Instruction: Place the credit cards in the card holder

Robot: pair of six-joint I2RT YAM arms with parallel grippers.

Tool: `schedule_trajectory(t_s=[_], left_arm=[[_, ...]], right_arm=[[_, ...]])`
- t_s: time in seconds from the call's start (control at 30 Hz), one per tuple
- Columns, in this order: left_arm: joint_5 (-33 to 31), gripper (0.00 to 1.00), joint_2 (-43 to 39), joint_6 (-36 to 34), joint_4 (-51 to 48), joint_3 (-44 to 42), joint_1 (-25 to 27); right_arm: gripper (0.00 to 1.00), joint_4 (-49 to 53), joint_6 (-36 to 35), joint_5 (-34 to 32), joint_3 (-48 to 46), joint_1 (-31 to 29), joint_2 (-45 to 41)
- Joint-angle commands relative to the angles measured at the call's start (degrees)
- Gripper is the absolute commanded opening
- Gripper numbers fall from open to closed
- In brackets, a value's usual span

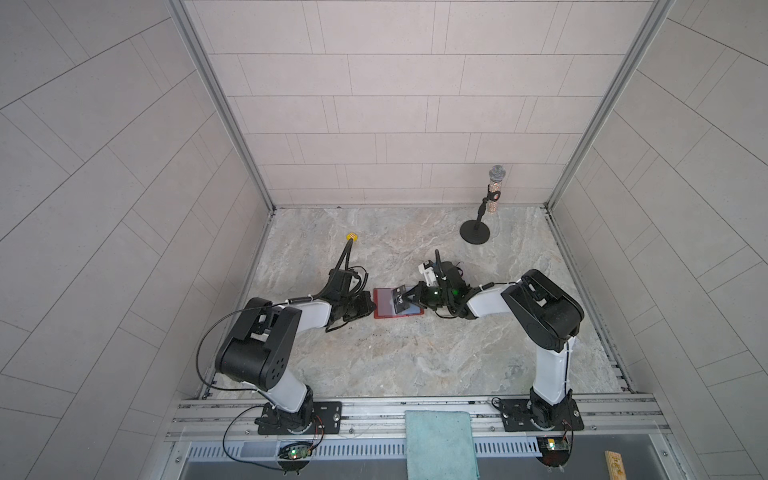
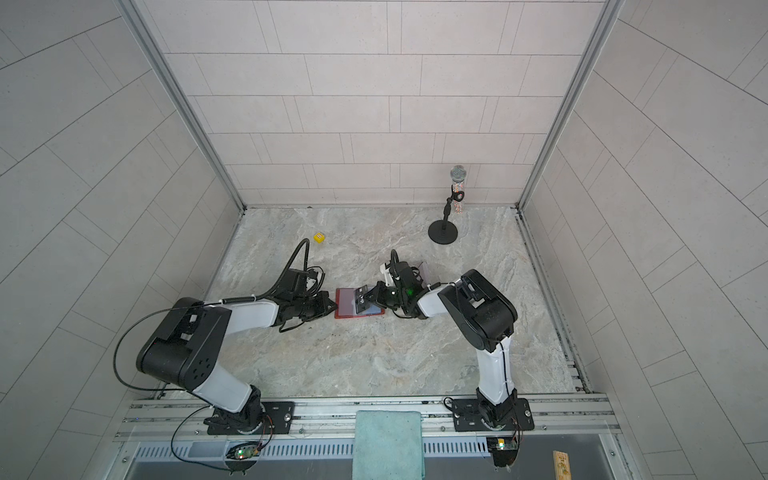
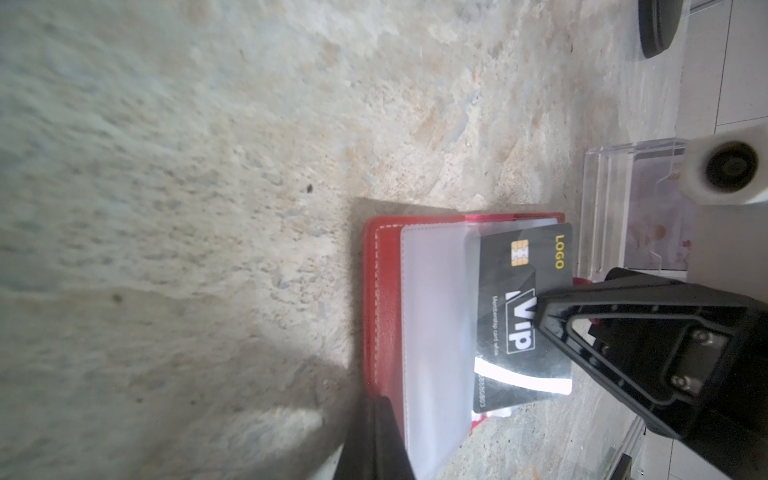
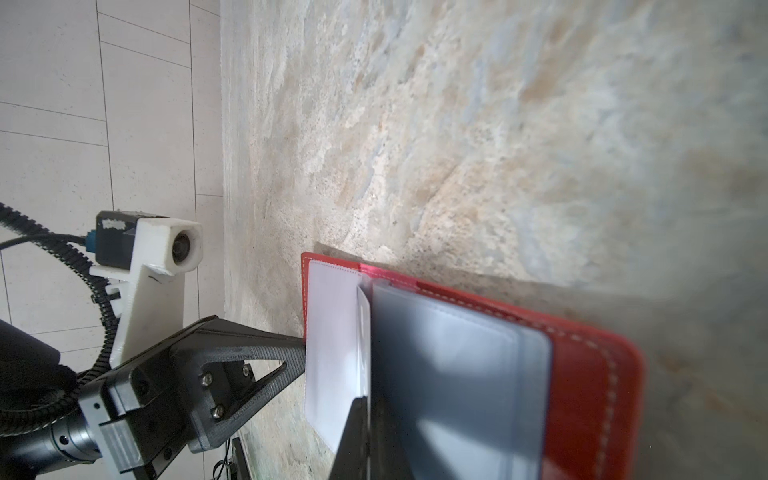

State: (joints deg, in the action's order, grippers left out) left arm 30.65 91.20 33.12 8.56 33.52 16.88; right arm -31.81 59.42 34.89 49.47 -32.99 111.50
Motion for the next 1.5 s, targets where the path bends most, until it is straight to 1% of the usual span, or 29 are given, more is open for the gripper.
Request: schedule_trajectory(t_s=[0.0, 0.6, 1.17, 1.2, 1.3, 1.37, 1.47], left_arm=[[0.05, 0.00, -1.04, -0.19, -2.36, -0.47, -0.01], [-1.12, 0.00, -0.91, 0.19, -1.53, -1.17, 0.07], [-1.85, 0.00, -0.52, 0.76, -0.34, -1.61, 0.08], [-1.74, 0.00, -0.49, 0.80, -0.34, -1.61, 0.06], [-1.66, 0.00, -0.57, 0.71, -0.39, -1.61, 0.07], [-1.63, 0.00, -0.58, 0.57, -0.56, -1.53, 0.03], [-1.50, 0.00, -0.64, 0.40, -0.73, -1.47, 0.01]], right_arm=[[0.00, -1.59, 1.20, -0.97, -0.74, -0.23, 1.51], [0.00, -3.52, 3.07, -1.53, -1.18, -1.44, 1.96], [0.00, -1.16, 2.39, -4.57, -1.84, -3.04, 1.81], [0.01, -0.76, 2.23, -4.79, -1.84, -3.04, 1.66], [0.11, 0.74, 1.35, -5.60, -1.68, -3.21, 0.98], [0.16, 2.40, 0.41, -6.19, -1.33, -3.39, 0.27], [0.24, 7.20, -2.21, -7.47, -0.04, -3.98, -1.29]])
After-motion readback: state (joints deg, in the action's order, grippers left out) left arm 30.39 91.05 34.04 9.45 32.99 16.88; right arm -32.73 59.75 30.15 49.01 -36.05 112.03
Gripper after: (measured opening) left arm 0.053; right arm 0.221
